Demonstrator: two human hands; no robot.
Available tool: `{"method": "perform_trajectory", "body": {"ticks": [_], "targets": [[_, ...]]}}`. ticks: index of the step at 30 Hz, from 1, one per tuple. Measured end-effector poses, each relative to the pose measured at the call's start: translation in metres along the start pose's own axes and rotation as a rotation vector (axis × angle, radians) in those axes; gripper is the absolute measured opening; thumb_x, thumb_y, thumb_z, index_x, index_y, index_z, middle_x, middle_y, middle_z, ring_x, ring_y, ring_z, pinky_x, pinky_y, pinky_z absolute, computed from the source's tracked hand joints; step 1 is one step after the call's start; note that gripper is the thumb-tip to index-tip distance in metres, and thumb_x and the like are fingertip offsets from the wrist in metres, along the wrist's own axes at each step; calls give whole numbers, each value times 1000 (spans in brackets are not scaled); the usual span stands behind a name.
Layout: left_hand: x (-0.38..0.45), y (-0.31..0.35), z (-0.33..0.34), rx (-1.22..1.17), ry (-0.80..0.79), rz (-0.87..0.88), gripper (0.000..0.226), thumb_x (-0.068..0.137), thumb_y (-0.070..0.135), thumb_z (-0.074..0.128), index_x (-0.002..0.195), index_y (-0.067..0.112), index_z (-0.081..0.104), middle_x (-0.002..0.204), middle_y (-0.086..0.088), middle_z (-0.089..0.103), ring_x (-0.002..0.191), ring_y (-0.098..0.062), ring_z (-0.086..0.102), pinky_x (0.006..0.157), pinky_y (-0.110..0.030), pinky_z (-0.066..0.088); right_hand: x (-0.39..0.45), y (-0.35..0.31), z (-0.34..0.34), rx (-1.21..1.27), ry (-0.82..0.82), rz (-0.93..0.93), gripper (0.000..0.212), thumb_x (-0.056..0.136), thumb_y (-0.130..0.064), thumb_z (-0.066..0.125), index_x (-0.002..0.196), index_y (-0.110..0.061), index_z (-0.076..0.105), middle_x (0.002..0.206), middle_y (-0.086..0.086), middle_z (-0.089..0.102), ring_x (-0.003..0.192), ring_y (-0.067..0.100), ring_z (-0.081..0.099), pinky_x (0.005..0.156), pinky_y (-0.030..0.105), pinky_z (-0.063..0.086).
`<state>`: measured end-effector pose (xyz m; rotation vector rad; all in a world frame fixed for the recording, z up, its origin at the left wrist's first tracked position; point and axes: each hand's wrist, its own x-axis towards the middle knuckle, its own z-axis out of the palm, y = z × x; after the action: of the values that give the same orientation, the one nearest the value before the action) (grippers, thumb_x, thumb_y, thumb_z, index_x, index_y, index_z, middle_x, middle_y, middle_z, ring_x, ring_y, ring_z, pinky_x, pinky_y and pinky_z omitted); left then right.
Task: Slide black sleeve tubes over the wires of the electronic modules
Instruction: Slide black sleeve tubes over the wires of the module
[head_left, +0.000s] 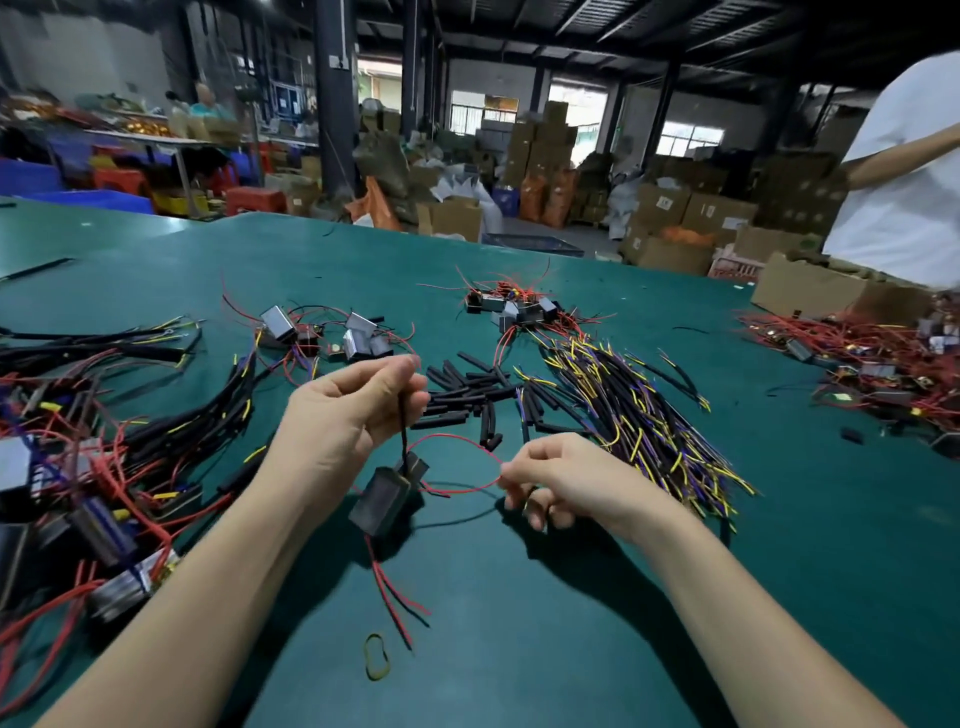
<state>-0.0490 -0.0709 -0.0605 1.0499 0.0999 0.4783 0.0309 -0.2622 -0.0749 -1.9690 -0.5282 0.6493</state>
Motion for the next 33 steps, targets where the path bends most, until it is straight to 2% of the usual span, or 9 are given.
{"method": "perform_trajectory", "body": {"ticks": [6,9,13,16,21,25,29,31,33], "targets": [[-4,-10,-1,477,-94,116,9,80,7,68,87,9,74,77,0,74,72,-5,69,72,-11,51,-1,1,-7,-122,-48,39,19,94,-20,58,78,-9,59,54,-1,61,39,10,54,33,16,28],[-5,-12,-1,533,-100,146,11,86,1,62,94,3,70,81,-6,74,74,-7,70,72,-12,51,-3,-1,-16,-139,-44,67,21,94,-25,57,83,-8,60,57,2,62,40,12,56,33,17,29],[-5,-15,1,590,-85,148,10,86,2,64,92,7,71,82,-7,74,78,-9,70,76,-14,52,4,-1,-32,-75,278,43,19,94,-21,56,85,-5,62,64,5,64,41,13,57,34,16,30],[-5,-19,1,645,-67,137,10,85,4,66,89,12,72,83,-6,75,83,-12,71,84,-20,53,22,-1,-33,-229,480,37,20,91,-20,59,74,-11,64,66,3,66,41,11,58,36,16,34],[-5,-18,-2,598,-16,210,10,86,4,65,83,10,72,72,-8,73,67,-14,69,73,-21,56,55,-7,-18,-558,437,-56,11,83,-21,66,73,-22,68,79,-1,69,69,15,62,67,24,49],[-3,-18,-1,610,-23,202,9,86,5,65,83,5,73,68,-10,71,57,-14,63,63,-20,55,74,-8,-9,-705,378,-79,11,84,-20,64,82,-19,74,75,2,63,83,26,62,76,31,52],[-3,-18,-1,544,-17,178,10,88,4,63,84,3,72,62,-5,68,52,-9,60,58,-17,52,88,-10,-12,-600,528,12,33,86,-32,62,72,-4,70,60,7,52,72,32,56,65,30,44],[-3,-19,-1,505,-24,158,9,87,5,63,84,4,72,62,-4,68,53,-10,60,58,-17,53,95,-14,-10,-599,487,68,35,84,-36,66,64,-7,60,56,5,43,60,26,46,59,28,37],[-4,-20,0,481,-39,138,9,87,6,63,85,4,72,62,-3,68,54,-11,60,59,-18,54,102,-20,-7,-656,434,120,30,82,-34,68,74,-6,59,67,8,49,63,25,48,59,27,38]]}}
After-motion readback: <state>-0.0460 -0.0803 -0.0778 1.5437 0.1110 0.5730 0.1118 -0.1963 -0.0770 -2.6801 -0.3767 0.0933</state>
